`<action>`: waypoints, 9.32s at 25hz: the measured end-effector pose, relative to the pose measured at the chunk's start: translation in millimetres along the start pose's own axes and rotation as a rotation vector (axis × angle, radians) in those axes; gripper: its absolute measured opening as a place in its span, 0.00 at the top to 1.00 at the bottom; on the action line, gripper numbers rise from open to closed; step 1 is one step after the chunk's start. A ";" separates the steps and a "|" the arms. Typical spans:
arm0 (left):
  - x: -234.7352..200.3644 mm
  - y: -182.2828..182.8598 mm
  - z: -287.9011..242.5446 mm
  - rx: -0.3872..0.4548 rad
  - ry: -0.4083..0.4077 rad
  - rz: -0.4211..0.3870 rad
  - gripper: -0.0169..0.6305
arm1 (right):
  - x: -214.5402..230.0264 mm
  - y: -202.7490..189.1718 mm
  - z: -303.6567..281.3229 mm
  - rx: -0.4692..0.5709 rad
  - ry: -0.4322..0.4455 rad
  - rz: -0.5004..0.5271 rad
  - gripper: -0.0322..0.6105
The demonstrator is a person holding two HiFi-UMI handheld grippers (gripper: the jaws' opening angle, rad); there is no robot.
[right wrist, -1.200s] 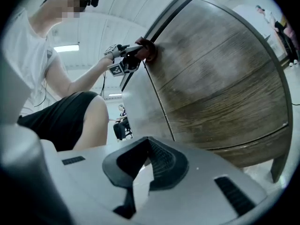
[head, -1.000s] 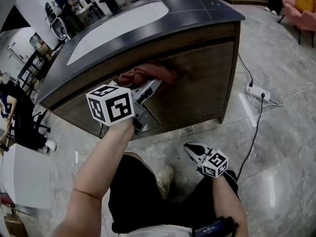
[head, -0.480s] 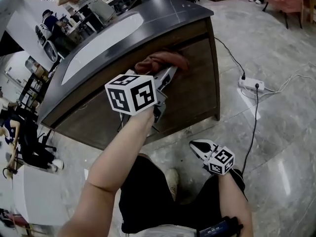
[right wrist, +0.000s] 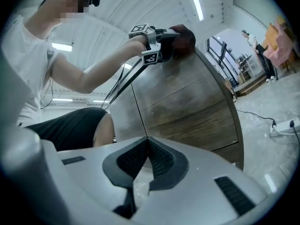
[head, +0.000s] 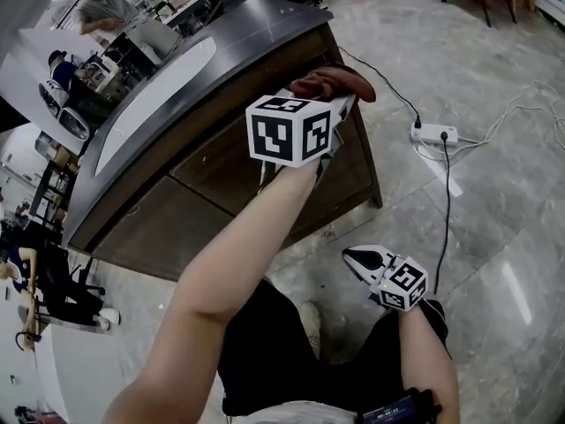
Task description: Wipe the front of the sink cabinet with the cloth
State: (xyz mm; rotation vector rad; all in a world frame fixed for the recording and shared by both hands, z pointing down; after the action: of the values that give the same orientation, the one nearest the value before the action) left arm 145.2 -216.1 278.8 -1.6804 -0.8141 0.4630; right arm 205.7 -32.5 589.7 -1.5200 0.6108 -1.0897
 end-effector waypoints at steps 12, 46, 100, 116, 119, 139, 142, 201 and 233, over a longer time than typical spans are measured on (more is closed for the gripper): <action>-14.3 -42.3 31.1 -0.020 0.097 0.101 0.79 | 9.5 -21.9 -26.6 -0.042 0.081 -0.059 0.93; -99.0 -172.7 277.2 -0.135 0.446 0.269 0.79 | -31.1 -70.6 -138.3 -0.234 0.355 -0.029 0.93; -12.6 -169.8 6.0 -0.236 -0.027 0.094 0.79 | 15.8 -29.1 -19.7 -0.160 0.019 0.023 0.93; -57.3 -212.7 112.1 -0.278 0.109 0.270 0.78 | 9.9 -50.6 -66.1 -0.217 0.137 0.025 0.93; -64.4 -223.6 139.5 -0.288 0.131 0.298 0.79 | 7.6 -54.2 -78.1 -0.216 0.176 0.016 0.93; -93.9 -290.8 187.0 -0.529 0.271 0.393 0.79 | -11.7 -43.7 -101.1 -0.182 0.229 0.032 0.93; -83.7 -285.7 164.7 -0.532 0.233 0.336 0.79 | -1.0 -43.2 -94.3 -0.188 0.199 0.025 0.93; -34.5 -302.9 10.7 -0.529 -0.038 0.481 0.78 | 14.6 -38.9 -28.1 -0.241 0.060 -0.037 0.93; -98.6 -394.9 152.4 -0.819 0.170 0.458 0.78 | -2.1 -63.5 -102.2 -0.256 0.243 -0.114 0.93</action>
State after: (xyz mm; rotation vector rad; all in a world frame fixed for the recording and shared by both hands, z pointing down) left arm -132.8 -142.0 604.5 -2.6536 -0.5043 0.2944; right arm 103.6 -63.1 645.4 -1.6701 0.8659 -1.3365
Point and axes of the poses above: the fingertips, and each gripper's own axes: z backward along the fingers, x to its right, y out of its top, the point moved 10 cm from there along z, backward along the fingers
